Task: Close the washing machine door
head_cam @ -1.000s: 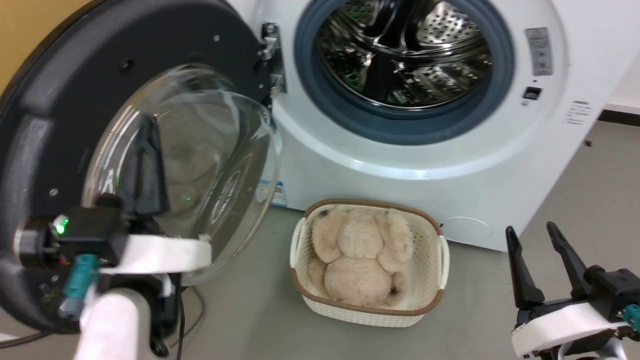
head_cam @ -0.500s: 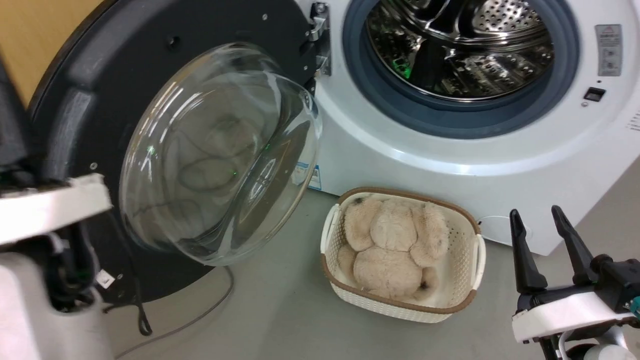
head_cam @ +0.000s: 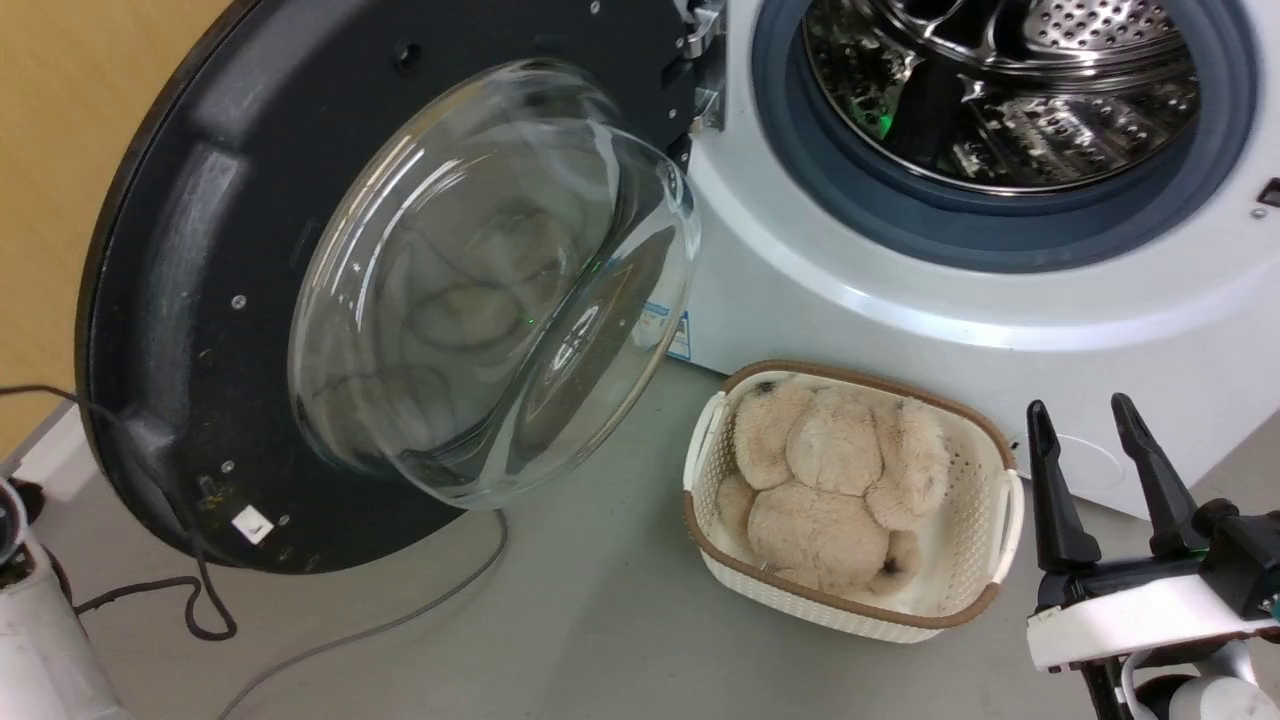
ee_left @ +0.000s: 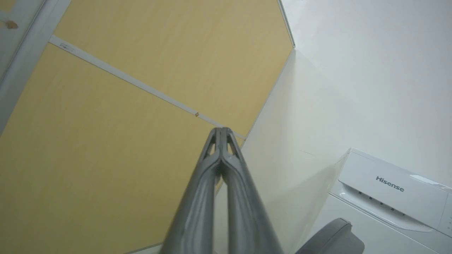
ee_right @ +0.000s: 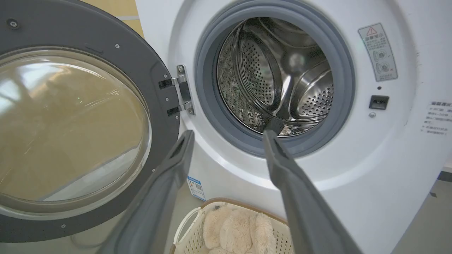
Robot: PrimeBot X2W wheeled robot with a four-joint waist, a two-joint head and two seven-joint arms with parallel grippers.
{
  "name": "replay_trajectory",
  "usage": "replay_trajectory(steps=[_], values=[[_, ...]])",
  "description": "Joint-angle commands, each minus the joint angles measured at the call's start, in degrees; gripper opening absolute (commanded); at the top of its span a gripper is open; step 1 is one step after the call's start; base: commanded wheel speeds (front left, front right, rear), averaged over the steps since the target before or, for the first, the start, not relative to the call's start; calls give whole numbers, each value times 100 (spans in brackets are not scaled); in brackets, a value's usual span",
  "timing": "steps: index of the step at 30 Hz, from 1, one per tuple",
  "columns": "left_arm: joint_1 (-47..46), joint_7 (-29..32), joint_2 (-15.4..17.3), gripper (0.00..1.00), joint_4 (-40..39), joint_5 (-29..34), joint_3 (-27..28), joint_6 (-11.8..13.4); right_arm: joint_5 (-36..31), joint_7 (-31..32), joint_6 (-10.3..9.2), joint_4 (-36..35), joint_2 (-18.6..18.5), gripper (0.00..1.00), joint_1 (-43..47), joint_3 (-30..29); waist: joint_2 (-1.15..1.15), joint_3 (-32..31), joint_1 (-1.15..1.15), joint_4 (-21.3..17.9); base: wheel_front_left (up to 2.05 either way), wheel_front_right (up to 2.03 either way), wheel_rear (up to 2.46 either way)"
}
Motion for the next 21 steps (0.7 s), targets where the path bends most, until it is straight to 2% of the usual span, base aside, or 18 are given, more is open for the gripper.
replay_trajectory(steps=[1,6,7,14,21], values=[[-179,143,10,0,239,-373,231,52,39,-61,-3,4,12,100,-114,-18,0,44,-1,76,0,0,0],[-247,777,48,0,968,-1240,608,122,68,-120,-3,2,13,100,-140,-76,0,102,-1,202,0,0,0],[-247,777,48,0,968,-1240,608,122,68,-120,-3,2,13,100,-140,-76,0,102,-1,202,0,0,0],[-128,1776,79,0,1873,-2288,870,-163,105,-204,-3,-26,14,100,-158,-173,0,186,-1,377,0,0,0],[40,2415,-56,0,2598,-2988,941,-353,151,-288,-3,-60,15,100,-211,-252,0,297,-1,555,0,0,0]])
